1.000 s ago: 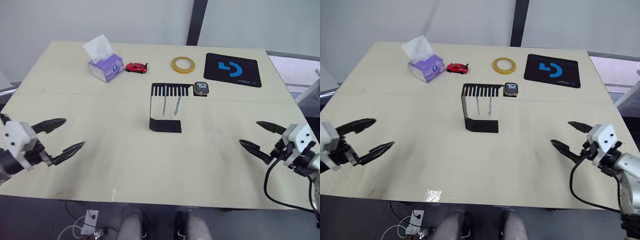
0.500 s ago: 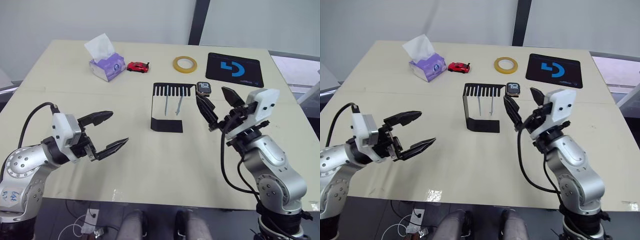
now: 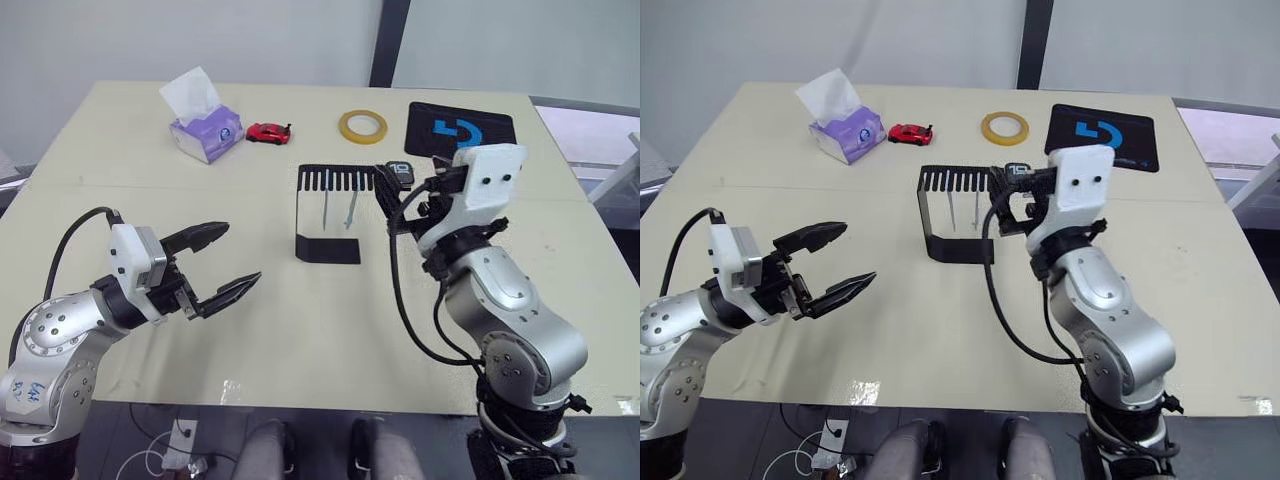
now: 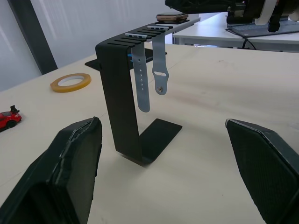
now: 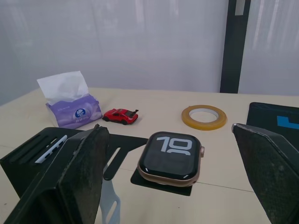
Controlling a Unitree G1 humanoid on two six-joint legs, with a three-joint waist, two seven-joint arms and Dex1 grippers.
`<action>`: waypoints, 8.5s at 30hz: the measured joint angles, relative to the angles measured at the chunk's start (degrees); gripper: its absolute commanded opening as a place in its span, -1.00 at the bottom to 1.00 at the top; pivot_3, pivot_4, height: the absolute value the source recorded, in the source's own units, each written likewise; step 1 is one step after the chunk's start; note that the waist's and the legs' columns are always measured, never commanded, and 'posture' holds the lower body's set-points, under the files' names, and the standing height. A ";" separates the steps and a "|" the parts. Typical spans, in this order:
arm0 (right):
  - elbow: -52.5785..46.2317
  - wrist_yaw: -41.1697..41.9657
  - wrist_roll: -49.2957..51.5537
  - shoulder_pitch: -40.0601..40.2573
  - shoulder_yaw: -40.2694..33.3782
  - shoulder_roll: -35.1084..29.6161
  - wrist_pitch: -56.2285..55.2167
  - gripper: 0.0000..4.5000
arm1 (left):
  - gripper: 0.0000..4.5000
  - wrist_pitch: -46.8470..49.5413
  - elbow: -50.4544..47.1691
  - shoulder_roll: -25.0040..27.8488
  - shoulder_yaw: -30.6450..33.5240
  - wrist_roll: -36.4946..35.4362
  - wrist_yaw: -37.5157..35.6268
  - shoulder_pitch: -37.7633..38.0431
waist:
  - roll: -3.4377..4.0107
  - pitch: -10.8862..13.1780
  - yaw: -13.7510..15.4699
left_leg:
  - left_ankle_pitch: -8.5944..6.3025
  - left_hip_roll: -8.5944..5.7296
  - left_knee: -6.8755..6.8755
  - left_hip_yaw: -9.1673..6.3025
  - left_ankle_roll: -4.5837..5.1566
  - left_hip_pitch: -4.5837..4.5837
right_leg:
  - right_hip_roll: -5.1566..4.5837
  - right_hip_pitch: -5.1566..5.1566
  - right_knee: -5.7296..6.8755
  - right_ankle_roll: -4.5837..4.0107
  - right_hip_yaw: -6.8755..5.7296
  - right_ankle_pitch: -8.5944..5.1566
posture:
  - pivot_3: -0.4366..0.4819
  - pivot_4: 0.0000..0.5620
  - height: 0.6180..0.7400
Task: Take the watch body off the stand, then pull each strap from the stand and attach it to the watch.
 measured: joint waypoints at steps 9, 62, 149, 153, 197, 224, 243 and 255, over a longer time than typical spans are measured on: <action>-0.04 -2.79 -3.85 -2.33 0.20 2.86 5.54 1.00 | 0.99 -0.11 -1.71 -0.11 -0.38 -0.04 0.34 -1.10 | 0.00 0.00 -0.64 | -0.01 0.03 -0.02 0.14 0.02 0.00 | 0.02 -0.08 0.01 0.00 0.17 0.00 | -0.05 -0.47 1.00; 6.78 2.50 -11.53 -5.75 0.85 11.51 4.04 -0.26 | 1.00 1.87 -5.69 -0.64 -1.53 -0.05 3.58 -0.66 | 0.00 0.00 -1.29 | -0.07 0.17 -0.12 0.49 -0.02 0.01 | 0.02 -0.30 -0.05 0.00 0.49 0.00 | -0.05 -0.47 1.00; 24.80 25.94 -11.48 37.43 -9.79 -1.88 -39.85 0.99 | 1.00 -8.32 3.53 -2.56 -13.96 4.56 -12.98 -0.12 | -0.41 -0.25 -1.08 | -0.31 0.43 0.02 0.85 -0.03 0.26 | 0.03 -0.33 -0.14 -0.01 1.00 0.00 | -0.05 -0.47 1.00; 19.22 31.01 -6.01 38.63 -14.43 -7.47 -38.98 0.99 | 1.00 -8.76 3.38 -1.05 -10.53 4.58 -12.93 4.30 | -0.41 -0.24 -1.06 | -0.34 0.43 0.02 0.86 0.02 0.26 | 0.02 -0.32 -0.15 -0.01 1.00 0.00 | -0.05 -0.47 1.00; 41.84 77.24 10.49 37.95 -29.33 -29.32 -60.12 0.99 | 1.00 -3.41 -7.91 -14.26 1.04 10.88 15.90 19.15 | -0.41 -0.27 0.46 | -0.80 0.64 0.14 0.96 0.25 0.93 | -0.03 0.28 -0.17 -0.21 0.93 -0.11 | -0.05 -0.47 1.00; 20.19 71.92 16.06 32.37 -14.89 -22.19 -50.77 0.99 | 1.00 -3.36 5.03 -32.29 -22.87 32.09 37.18 -2.36 | -0.42 -0.27 1.93 | -0.77 0.64 0.26 0.98 0.21 0.88 | 0.04 0.25 -0.14 -0.19 0.88 -0.10 | -0.05 -0.47 1.00; 20.23 71.07 13.42 33.84 -16.73 -22.76 -51.94 0.99 | 1.00 -8.07 14.93 -36.96 -22.72 34.12 41.01 -9.12 | -0.43 -0.27 1.94 | -0.75 0.64 0.32 0.98 0.20 0.87 | 0.06 0.26 -0.12 -0.18 0.85 -0.09 | -0.05 -0.47 1.00; 20.21 70.66 12.38 36.26 -17.48 -22.79 -52.07 1.00 | -0.60 -7.76 19.42 -39.23 -23.44 34.01 41.49 -13.04 | -0.44 -0.27 2.00 | -0.73 0.63 0.35 0.98 0.19 0.87 | 0.06 0.28 -0.13 -0.16 0.84 -0.08 | -0.05 -0.47 1.00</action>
